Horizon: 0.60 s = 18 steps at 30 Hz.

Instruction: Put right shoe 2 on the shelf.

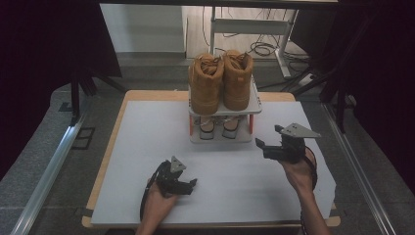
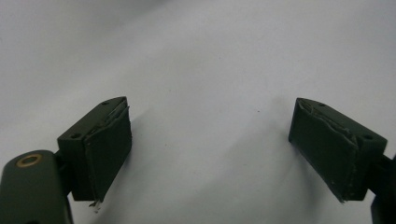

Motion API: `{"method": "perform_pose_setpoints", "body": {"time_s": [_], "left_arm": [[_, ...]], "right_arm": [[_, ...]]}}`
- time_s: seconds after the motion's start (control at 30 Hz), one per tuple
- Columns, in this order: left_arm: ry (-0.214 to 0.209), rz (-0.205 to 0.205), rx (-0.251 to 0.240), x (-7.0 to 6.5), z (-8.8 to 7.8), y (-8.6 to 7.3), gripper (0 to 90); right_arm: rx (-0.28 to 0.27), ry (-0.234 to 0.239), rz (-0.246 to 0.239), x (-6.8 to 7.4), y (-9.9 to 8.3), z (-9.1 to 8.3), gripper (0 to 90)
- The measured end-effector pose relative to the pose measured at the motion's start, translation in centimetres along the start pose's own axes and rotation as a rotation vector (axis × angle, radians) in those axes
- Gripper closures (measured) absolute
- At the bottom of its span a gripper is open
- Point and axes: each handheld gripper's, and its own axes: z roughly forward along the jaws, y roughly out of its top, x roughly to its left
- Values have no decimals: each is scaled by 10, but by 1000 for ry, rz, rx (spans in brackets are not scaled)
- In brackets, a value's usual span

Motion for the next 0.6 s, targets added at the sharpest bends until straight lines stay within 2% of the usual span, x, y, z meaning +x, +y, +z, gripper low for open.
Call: {"method": "perform_pose_setpoints", "body": {"time_s": [0.33,0.6], "left_arm": [[-1,3,2,0,0,0,132],[0,-3,0,0,0,0,132]], "right_arm": [[38,-13,27,-9,-21,-7,97],[86,-24,30,-13,-41,-11,68]]}}
